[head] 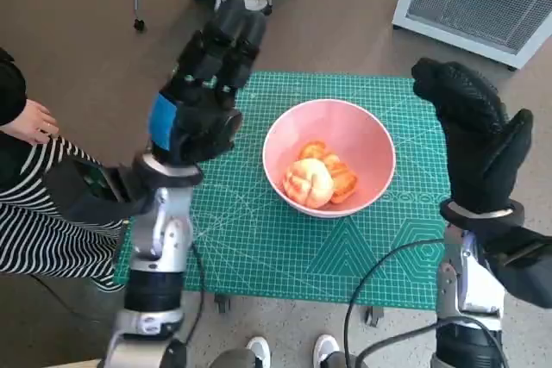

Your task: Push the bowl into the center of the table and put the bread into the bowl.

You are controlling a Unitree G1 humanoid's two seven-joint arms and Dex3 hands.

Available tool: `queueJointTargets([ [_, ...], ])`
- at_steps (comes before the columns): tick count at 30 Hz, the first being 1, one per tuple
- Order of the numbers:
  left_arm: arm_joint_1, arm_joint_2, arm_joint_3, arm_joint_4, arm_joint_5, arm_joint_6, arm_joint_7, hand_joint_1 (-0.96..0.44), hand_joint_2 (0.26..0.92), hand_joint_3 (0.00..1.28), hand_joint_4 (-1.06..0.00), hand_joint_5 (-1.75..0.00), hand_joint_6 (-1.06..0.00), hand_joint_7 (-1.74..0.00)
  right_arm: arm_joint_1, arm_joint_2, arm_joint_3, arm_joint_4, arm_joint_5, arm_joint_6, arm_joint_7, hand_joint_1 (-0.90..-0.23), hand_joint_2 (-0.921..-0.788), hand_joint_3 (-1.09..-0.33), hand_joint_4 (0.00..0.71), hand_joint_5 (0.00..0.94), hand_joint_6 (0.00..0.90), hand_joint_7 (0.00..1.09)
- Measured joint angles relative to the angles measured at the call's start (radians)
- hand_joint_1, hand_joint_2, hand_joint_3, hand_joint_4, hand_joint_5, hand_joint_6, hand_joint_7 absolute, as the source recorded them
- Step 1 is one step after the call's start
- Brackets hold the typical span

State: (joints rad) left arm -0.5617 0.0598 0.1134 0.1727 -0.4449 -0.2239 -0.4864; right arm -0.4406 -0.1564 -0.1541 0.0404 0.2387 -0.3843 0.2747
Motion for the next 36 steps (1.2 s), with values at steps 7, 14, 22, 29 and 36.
queueJointTargets([
  [7,0.000,0.009,-0.012,-0.037,0.015,0.036,0.019,-0.76,0.921,0.54,-0.11,-0.02,0.00,-0.49,-0.019,-0.002,0.001,0.002,-0.006,-0.001,0.000,-0.726,-0.921,-0.813,0.144,0.000,0.032,0.48],
  [14,0.000,0.014,-0.018,-0.038,0.020,0.046,0.020,-0.77,0.921,0.55,-0.11,-0.02,0.00,-0.50,-0.040,-0.013,0.001,0.020,-0.003,-0.005,0.011,-0.719,-0.921,-0.815,0.143,0.000,0.035,0.49],
  [22,-0.003,0.014,-0.017,-0.036,0.039,0.046,0.019,-0.77,0.921,0.55,-0.11,-0.02,0.00,-0.50,-0.061,-0.029,-0.004,0.048,0.008,-0.008,0.027,-0.713,-0.921,-0.811,0.146,0.002,0.045,0.49],
  [29,-0.010,0.013,-0.015,-0.034,0.039,0.045,0.019,-0.77,0.921,0.56,-0.11,-0.02,0.00,-0.50,-0.073,-0.030,-0.005,0.062,0.035,-0.007,0.036,-0.711,-0.921,-0.803,0.146,0.002,0.049,0.50],
  [36,-0.011,0.012,-0.012,-0.031,0.039,0.034,0.017,-0.76,0.921,0.55,-0.11,-0.02,0.00,-0.50,-0.084,-0.031,-0.003,0.062,0.038,0.006,0.037,-0.717,-0.921,-0.798,0.147,0.002,0.051,0.49],
])
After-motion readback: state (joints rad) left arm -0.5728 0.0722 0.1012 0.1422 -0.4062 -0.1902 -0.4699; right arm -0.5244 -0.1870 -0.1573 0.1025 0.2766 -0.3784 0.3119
